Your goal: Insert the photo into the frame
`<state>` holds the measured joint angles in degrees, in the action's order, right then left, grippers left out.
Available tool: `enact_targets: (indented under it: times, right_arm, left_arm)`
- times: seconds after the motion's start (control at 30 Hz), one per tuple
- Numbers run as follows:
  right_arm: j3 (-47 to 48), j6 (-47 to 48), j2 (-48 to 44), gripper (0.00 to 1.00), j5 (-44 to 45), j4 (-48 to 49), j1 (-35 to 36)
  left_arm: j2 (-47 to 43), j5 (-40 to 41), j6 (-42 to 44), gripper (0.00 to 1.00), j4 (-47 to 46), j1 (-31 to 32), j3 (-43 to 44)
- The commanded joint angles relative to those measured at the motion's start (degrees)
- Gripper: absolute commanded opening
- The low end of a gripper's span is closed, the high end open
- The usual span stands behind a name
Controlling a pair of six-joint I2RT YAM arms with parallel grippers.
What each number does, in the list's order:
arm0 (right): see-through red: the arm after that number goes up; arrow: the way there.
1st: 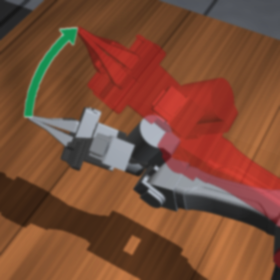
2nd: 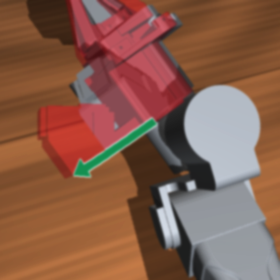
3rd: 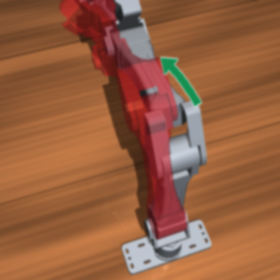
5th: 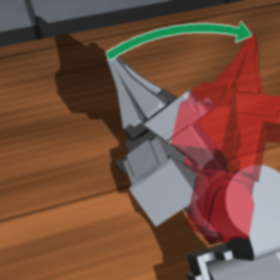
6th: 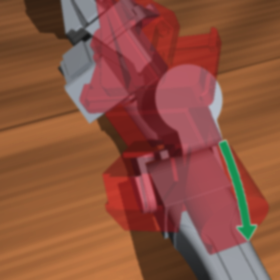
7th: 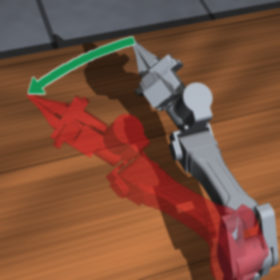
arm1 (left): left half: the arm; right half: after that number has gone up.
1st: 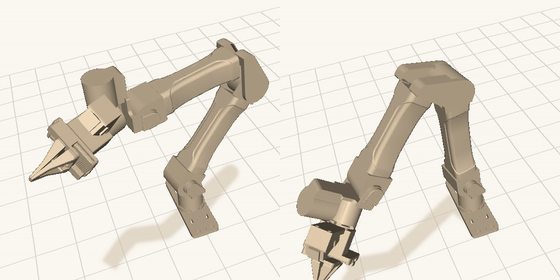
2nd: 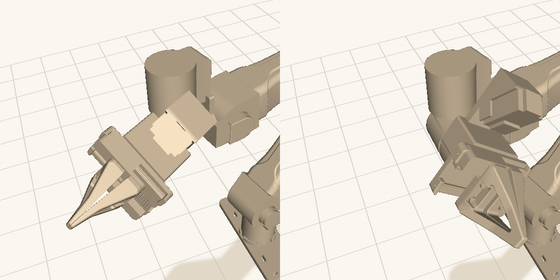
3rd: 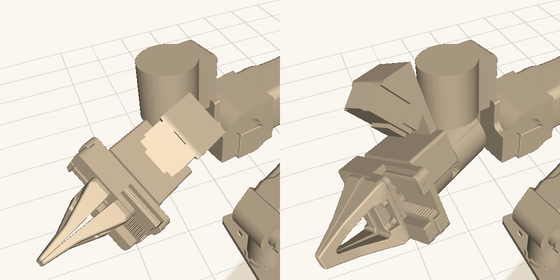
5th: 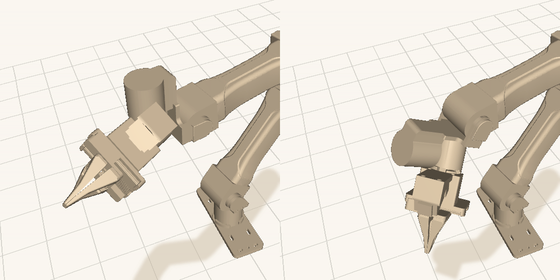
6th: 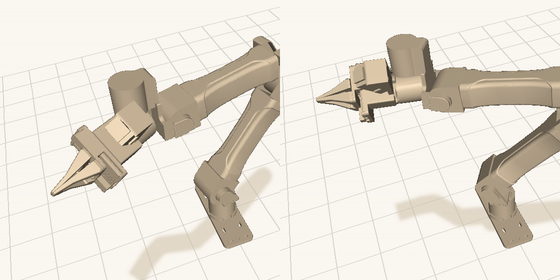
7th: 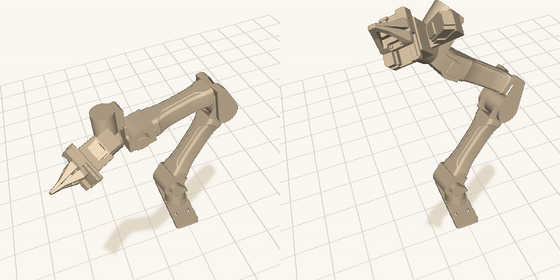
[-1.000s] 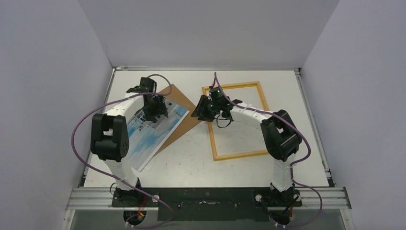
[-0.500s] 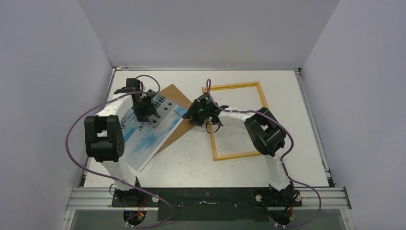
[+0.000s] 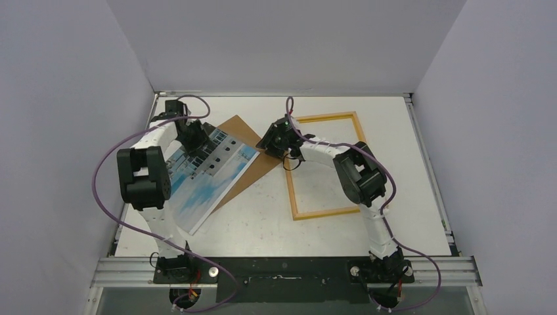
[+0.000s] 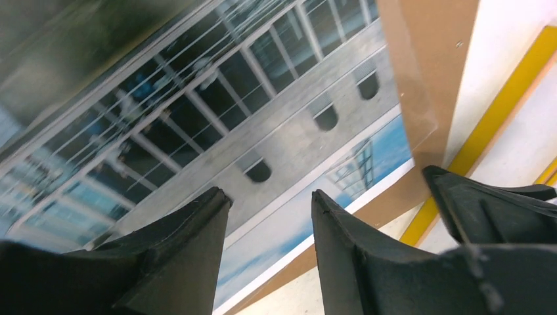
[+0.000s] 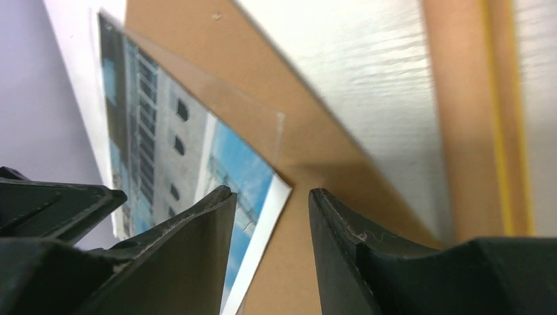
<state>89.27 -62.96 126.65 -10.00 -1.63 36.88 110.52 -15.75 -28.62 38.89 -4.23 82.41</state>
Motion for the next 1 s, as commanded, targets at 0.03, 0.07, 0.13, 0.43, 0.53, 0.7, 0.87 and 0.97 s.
enact_targets:
  times: [0.03, 0.07, 0.13, 0.43, 0.53, 0.7, 0.87, 0.97]
  right_arm:
    - [2.57, 1.06, 2.32, 0.45, 1.40, -0.80, -1.16]
    - [2.60, 0.73, 2.64, 0.45, 1.12, -0.61, -1.27]
    - [2.72, 0.23, 3.26, 0.46, 0.53, 0.48, -1.48]
    - [3.06, -1.90, 4.34, 0.46, -0.15, -0.03, -1.55]
    - [2.65, -1.91, 4.18, 0.46, -0.26, -0.30, -1.64]
    - [1.67, -1.99, 4.43, 0.50, -1.64, 0.83, -1.90]
    - [1.19, -1.98, 4.55, 0.50, -2.49, 0.31, -2.42]
    - [0.66, -1.93, 4.57, 0.51, -3.06, 0.37, -2.54]
  left_arm:
    - [4.38, -4.17, -3.49, 0.48, -7.60, 0.04, 5.21]
    - [5.01, -4.08, -3.42, 0.48, -8.10, -0.13, 6.33]
    - [6.23, -3.82, -2.70, 0.49, -8.73, -0.49, 8.36]
    - [10.41, -0.29, 7.03, 0.69, -8.58, -4.30, 17.77]
    - [12.64, 2.08, 11.42, 0.73, -7.58, -5.43, 20.92]
    - [18.37, 2.45, 18.86, 0.76, -3.94, -6.20, 28.49]
    - [24.69, 1.96, 22.63, 0.78, 1.19, -7.06, 37.57]
    - [27.98, 0.90, 23.51, 0.78, 3.70, -7.57, 42.39]
